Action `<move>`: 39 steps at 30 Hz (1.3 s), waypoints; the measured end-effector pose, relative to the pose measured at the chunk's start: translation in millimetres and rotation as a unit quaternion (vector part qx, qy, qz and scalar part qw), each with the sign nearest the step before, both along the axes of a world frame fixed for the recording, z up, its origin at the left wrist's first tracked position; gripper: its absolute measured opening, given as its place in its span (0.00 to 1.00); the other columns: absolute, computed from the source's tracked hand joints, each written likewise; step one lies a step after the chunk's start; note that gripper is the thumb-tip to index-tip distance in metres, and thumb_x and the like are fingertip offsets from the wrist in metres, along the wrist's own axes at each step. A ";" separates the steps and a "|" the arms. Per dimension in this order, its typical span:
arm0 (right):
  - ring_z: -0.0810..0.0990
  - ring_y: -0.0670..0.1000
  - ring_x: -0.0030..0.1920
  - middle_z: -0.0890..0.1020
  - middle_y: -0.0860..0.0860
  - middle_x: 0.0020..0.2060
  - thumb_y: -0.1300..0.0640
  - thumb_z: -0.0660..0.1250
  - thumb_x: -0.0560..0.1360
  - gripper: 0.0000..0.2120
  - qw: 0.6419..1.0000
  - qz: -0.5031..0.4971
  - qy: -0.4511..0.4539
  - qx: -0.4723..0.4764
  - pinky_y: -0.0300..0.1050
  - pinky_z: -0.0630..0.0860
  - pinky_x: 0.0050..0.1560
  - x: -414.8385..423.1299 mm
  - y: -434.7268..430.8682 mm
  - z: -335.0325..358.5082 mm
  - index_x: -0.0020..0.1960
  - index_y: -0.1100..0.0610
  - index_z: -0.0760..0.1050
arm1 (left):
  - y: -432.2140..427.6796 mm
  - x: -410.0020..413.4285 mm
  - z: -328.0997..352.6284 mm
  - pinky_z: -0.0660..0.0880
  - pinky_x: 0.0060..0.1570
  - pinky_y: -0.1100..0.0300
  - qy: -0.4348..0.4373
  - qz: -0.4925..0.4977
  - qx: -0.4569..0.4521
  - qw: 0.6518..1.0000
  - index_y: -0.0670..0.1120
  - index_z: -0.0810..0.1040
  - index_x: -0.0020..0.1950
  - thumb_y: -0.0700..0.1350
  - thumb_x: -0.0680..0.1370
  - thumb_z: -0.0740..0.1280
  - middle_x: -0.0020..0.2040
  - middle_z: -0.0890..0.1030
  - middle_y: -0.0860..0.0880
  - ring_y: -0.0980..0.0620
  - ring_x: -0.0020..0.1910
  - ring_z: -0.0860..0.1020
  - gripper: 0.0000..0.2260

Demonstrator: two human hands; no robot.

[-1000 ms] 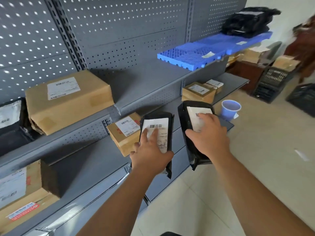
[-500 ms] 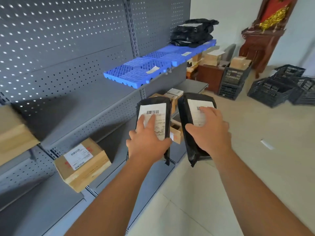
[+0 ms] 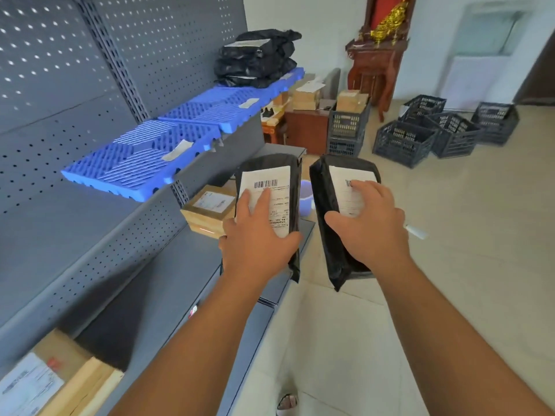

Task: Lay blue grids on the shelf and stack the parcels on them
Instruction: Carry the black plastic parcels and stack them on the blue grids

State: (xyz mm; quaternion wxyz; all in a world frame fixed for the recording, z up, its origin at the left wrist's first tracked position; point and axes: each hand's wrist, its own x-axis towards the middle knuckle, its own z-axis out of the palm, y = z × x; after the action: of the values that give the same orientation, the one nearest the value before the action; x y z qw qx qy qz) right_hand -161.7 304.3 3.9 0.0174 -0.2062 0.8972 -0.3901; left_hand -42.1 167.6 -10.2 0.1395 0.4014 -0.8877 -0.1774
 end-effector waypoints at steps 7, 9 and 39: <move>0.67 0.59 0.66 0.63 0.42 0.74 0.41 0.70 0.70 0.34 0.997 -0.069 0.021 0.027 0.59 0.68 0.61 -70.2 -40.1 14.3 0.74 0.41 0.63 | -58.9 -92.9 2.1 0.63 0.71 0.36 0.025 -0.078 0.014 0.997 0.61 0.50 0.82 0.66 0.72 0.66 0.83 0.47 0.56 0.38 0.77 0.59 0.42; 0.67 0.59 0.66 0.63 0.42 0.74 0.40 0.70 0.70 0.35 0.995 -0.096 0.023 0.033 0.61 0.68 0.63 -89.1 -50.0 17.4 0.74 0.41 0.63 | -74.4 -119.2 5.2 0.64 0.71 0.37 0.035 -0.104 0.013 0.994 0.61 0.50 0.82 0.67 0.72 0.66 0.83 0.48 0.56 0.38 0.76 0.60 0.42; 0.68 0.56 0.68 0.66 0.41 0.71 0.39 0.66 0.63 0.38 0.992 -0.069 0.066 -0.084 0.60 0.67 0.68 -415.8 -119.5 54.2 0.72 0.41 0.67 | -131.8 -434.4 57.3 0.64 0.70 0.38 0.090 -0.110 -0.011 0.990 0.63 0.48 0.81 0.64 0.73 0.67 0.82 0.45 0.59 0.42 0.76 0.58 0.42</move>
State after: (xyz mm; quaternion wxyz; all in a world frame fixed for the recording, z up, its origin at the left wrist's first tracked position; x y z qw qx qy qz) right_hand -577.5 184.8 58.1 -0.0858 -0.1700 0.8726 -0.4497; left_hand -476.5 35.8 47.2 0.2027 0.2822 -0.9121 -0.2177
